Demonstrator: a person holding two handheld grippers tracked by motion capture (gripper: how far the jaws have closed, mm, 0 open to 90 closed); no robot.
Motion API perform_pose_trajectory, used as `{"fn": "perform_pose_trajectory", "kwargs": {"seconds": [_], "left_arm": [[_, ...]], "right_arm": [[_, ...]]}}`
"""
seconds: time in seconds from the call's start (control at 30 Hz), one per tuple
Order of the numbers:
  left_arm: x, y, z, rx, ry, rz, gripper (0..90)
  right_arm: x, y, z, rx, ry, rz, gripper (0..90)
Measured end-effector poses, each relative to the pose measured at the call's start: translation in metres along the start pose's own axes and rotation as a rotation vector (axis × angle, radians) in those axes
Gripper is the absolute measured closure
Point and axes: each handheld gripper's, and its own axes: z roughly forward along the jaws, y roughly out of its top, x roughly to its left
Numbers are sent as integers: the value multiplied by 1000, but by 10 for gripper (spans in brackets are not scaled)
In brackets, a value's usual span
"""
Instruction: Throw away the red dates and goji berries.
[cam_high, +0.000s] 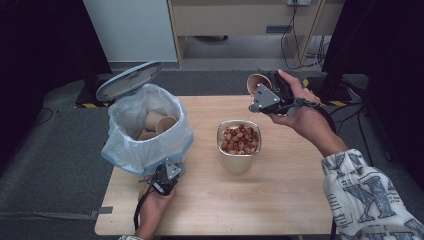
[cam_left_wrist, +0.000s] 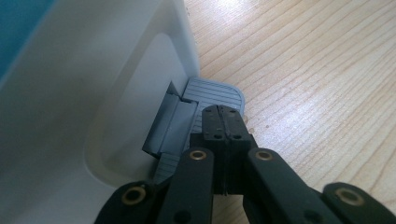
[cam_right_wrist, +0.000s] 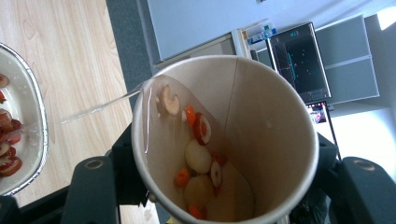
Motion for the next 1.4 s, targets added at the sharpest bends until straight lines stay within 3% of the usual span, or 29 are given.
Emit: {"fn": "perform_pose_trajectory", "kwargs": {"seconds": [0.27,0.47,0.57,0.8,1.2,1.4], "left_arm": [[0,0,0,1,0,1,898],[0,0,0,1,0,0,898],[0,0,0,1,0,0,898],[0,0,0,1,0,0,899],[0,0,0,1,0,0,898],[0,0,0,1,0,0,898]], "right_arm": [[0,4,-3,-5,0,-27,355],[3,7,-3,20,-25,-117,357],[4,8,-3,26,-26,-138,358],[5,9,-3,30,-37,-165,358],[3,10,-4,30,-40,-169,359],[3,12,-5,37,-50,-203,359]]}}
